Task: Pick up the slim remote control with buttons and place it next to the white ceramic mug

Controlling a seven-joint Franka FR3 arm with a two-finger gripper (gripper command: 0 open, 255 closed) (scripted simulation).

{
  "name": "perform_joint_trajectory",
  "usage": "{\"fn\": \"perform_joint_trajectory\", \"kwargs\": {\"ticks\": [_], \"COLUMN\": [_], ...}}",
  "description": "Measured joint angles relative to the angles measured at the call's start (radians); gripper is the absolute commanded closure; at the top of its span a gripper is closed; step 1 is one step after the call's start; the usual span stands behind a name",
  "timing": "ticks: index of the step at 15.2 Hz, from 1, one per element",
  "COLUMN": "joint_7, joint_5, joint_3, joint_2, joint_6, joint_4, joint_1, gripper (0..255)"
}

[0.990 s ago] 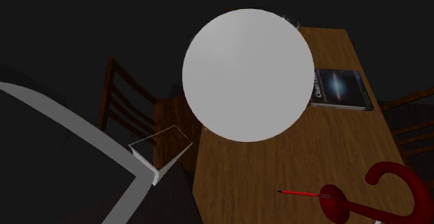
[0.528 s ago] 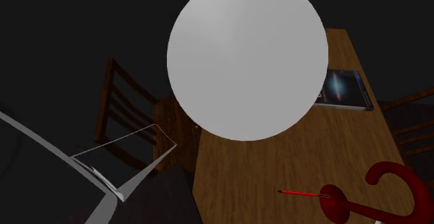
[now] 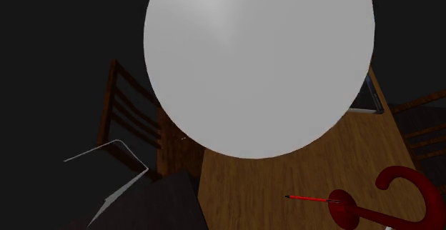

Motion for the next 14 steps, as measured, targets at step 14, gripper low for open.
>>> {"fn": "perform_joint_trajectory", "kwargs": {"ticks": [14], "joint_7": [-0.312], "joint_5": [0.1], "joint_3": [-0.027], "joint_2": [-0.263], "joint_6": [0.145], "joint_4": [-0.395], "joint_1": [-0.265], "gripper": [255]}}
